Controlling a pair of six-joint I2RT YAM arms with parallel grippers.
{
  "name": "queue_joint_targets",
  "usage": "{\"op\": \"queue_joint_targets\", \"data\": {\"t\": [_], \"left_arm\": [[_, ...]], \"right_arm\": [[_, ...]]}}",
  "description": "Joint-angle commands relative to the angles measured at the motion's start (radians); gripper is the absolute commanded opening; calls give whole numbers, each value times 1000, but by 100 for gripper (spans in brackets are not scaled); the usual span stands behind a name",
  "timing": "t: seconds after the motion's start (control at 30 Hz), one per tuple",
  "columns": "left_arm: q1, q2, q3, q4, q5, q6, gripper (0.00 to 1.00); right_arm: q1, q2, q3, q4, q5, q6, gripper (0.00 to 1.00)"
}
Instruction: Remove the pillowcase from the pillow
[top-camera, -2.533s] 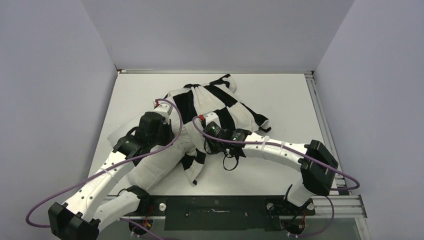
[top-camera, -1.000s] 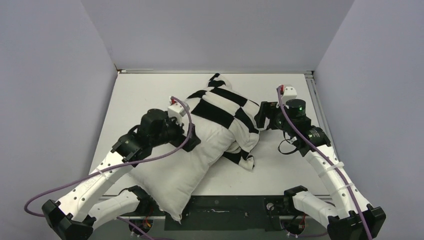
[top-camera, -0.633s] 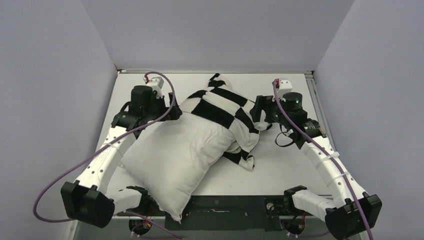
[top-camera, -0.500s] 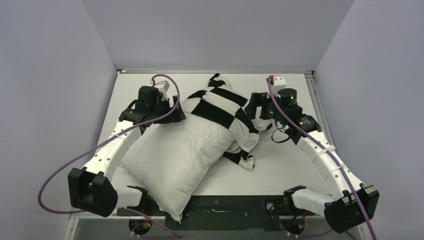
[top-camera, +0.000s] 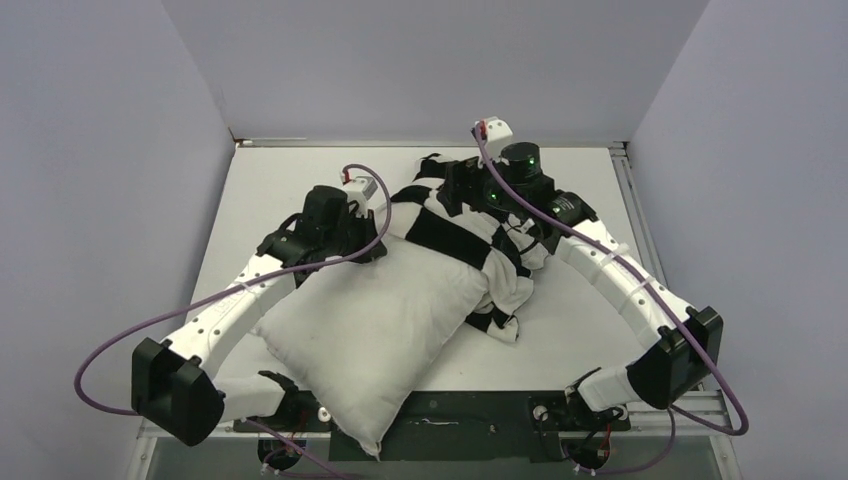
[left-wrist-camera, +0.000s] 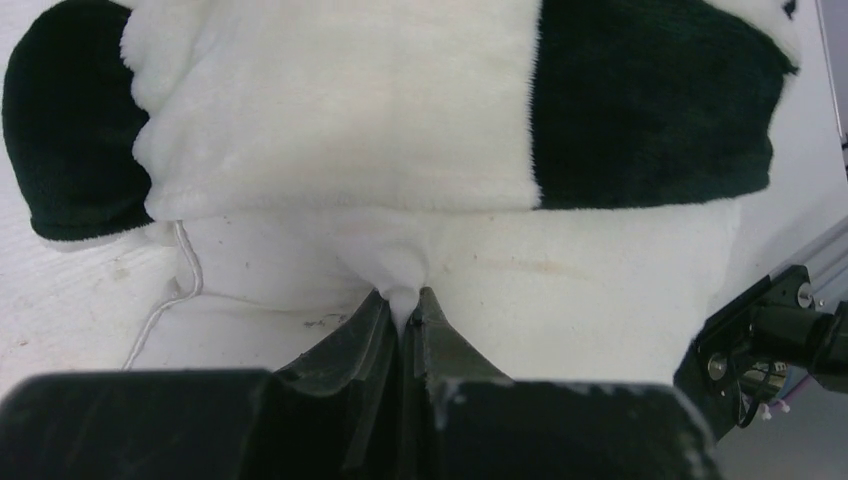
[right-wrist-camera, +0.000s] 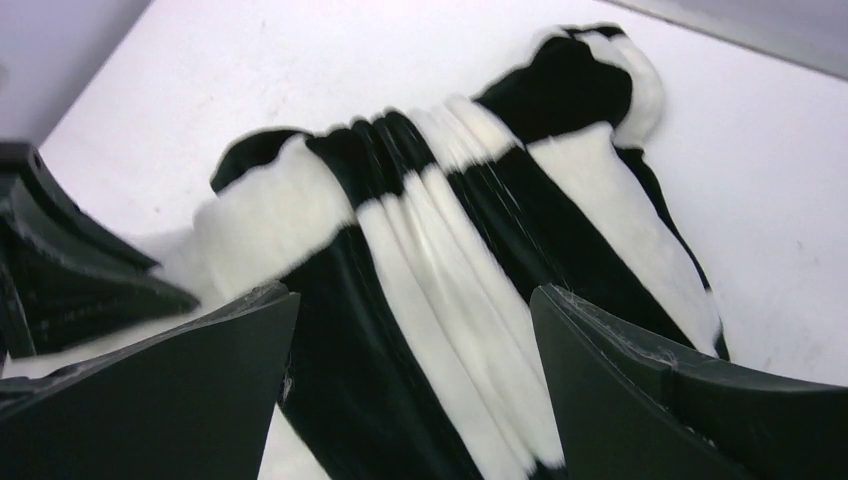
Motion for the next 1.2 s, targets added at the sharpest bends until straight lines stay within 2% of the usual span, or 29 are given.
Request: {"op": "queue_joint_targets", "data": {"t": [0.0,0.33,0.5,0.57,0.6,0.67,0.7,0.87,1.17], "left_arm": [[-88,-91,-6,59,-14,21,0],[-182,-145,-49,74,-105,2,0],[-199,-178,-85,82,-139,-20,0],[-201,-185,-101,72,-157,-25,0],[-201,-189,-108,67,-163,-25,0],[-201,-198,-125,59,-174,-28,0],[-201,-202,-131,53,-181,-29,0],[-201,-234,-155,25,-206,-39,0],[-200,-306,-179,-29,-252,-27,0]], "right_arm": [[50,93,154,29,-61,-36,90],[159,386,361,-64,-71,-134,90],[178,495,356,-107,-55,-157,91],[185,512,330,-115,3,-166,97],[184,517,318,-121,37,-172,95],[182,523,299,-132,99,-186,77],[180,521,290,-139,120,-193,62],[161,478,261,-138,250,-201,7],[9,358,264,-122,281,-92,5]]}}
